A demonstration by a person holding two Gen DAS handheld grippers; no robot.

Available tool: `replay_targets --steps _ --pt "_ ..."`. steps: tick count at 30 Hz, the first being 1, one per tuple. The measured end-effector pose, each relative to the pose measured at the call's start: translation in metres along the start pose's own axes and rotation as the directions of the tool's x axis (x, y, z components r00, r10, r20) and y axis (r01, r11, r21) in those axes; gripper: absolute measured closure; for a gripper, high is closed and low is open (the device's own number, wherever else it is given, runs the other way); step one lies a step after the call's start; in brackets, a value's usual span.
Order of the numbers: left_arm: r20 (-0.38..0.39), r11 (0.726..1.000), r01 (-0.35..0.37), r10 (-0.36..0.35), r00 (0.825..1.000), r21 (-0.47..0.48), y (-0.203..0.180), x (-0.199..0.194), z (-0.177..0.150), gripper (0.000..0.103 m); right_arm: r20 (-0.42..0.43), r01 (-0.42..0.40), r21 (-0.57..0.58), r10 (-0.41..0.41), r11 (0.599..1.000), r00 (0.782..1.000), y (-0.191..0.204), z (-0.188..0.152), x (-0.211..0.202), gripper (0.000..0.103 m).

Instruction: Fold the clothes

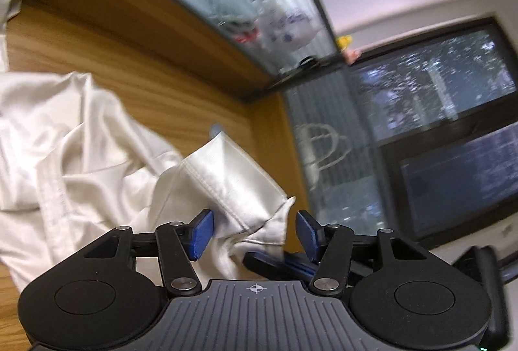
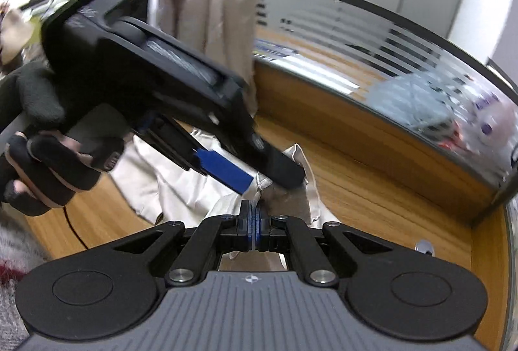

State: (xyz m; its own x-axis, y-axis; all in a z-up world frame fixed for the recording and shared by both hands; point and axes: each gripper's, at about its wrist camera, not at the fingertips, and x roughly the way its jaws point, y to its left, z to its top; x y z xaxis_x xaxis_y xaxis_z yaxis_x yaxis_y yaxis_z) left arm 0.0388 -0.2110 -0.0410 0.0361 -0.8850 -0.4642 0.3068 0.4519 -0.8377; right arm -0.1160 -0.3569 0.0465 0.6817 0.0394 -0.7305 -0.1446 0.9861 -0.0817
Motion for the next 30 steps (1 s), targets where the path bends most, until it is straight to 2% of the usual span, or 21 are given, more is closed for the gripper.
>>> replay_targets --steps 1,2,3,5,6,7,9,11,13,15,17,21,24,26,27,28,30 --pt "0.0 1.0 0.001 -0.001 1.0 -0.015 0.004 0.0 -0.001 0.068 -0.003 -0.005 -0.007 0.004 1.0 1.0 0.002 0.0 0.001 0.101" --pt "0.004 0.999 0.01 -0.01 1.0 -0.034 0.008 0.0 -0.002 0.078 -0.007 -0.009 -0.01 0.008 1.0 1.0 0.003 0.0 0.002 0.101" --pt "0.008 0.999 0.014 -0.014 1.0 -0.051 0.011 0.0 -0.002 0.082 -0.01 -0.013 -0.013 0.012 1.0 1.0 0.004 0.0 0.002 0.1" --pt "0.024 0.998 0.02 -0.018 1.0 -0.057 0.013 -0.004 -0.003 0.082 -0.015 -0.026 -0.011 0.026 1.0 1.0 0.004 -0.002 0.003 0.099" --pt "0.033 0.998 0.023 -0.021 0.999 -0.057 0.014 -0.005 -0.003 0.083 -0.012 -0.039 0.006 0.039 0.999 0.999 0.001 -0.003 0.001 0.093" --pt "0.042 0.998 0.026 -0.024 0.999 -0.057 0.015 -0.007 -0.004 0.083 -0.009 -0.05 0.027 0.05 0.998 0.999 -0.002 -0.004 -0.001 0.082" --pt "0.05 0.996 0.059 -0.055 0.997 -0.064 0.016 -0.011 -0.003 0.083 0.005 -0.071 0.076 0.071 0.995 0.997 -0.012 -0.009 -0.006 0.067" --pt "0.053 0.993 0.093 -0.089 0.995 -0.071 0.016 -0.013 -0.002 0.083 0.019 -0.091 0.128 0.09 0.988 0.996 -0.023 -0.014 -0.01 0.058" --pt "0.053 0.989 0.126 -0.122 0.991 -0.077 0.014 -0.014 -0.001 0.083 0.034 -0.108 0.196 0.103 0.975 0.994 -0.037 -0.019 -0.012 0.037" --pt "0.055 0.984 0.16 -0.157 0.986 -0.076 0.012 -0.014 0.0 0.083 0.058 -0.121 0.253 0.11 0.96 0.992 -0.047 -0.025 -0.013 0.028" --pt "0.055 0.976 0.203 -0.199 0.978 -0.082 0.01 -0.014 0.001 0.083 0.078 -0.145 0.302 0.127 0.942 0.989 -0.055 -0.03 -0.01 0.022" --pt "0.047 0.956 0.276 -0.273 0.961 -0.1 0.008 -0.013 0.001 0.082 0.121 -0.206 0.397 0.171 0.894 0.978 -0.068 -0.038 -0.001 0.021" --pt "0.04 0.948 0.303 -0.3 0.953 -0.098 0.005 -0.012 0.002 0.082 0.173 -0.243 0.429 0.185 0.87 0.967 -0.073 -0.039 -0.003 0.021" --pt "0.036 0.943 0.316 -0.314 0.949 -0.1 0.004 -0.011 0.003 0.082 0.189 -0.248 0.435 0.181 0.866 0.965 -0.076 -0.037 -0.006 0.027" --pt "0.035 0.944 0.315 -0.313 0.949 -0.098 0.003 -0.01 0.003 0.08 0.193 -0.249 0.436 0.181 0.865 0.965 -0.076 -0.036 -0.007 0.041" --pt "0.034 0.949 0.302 -0.3 0.953 -0.089 0.001 -0.01 0.003 0.079 0.192 -0.254 0.437 0.186 0.863 0.964 -0.078 -0.035 -0.007 0.071" --pt "0.04 0.963 0.266 -0.265 0.963 -0.044 -0.003 -0.013 0.003 0.075 0.183 -0.257 0.445 0.194 0.858 0.964 -0.08 -0.033 -0.008 0.097"
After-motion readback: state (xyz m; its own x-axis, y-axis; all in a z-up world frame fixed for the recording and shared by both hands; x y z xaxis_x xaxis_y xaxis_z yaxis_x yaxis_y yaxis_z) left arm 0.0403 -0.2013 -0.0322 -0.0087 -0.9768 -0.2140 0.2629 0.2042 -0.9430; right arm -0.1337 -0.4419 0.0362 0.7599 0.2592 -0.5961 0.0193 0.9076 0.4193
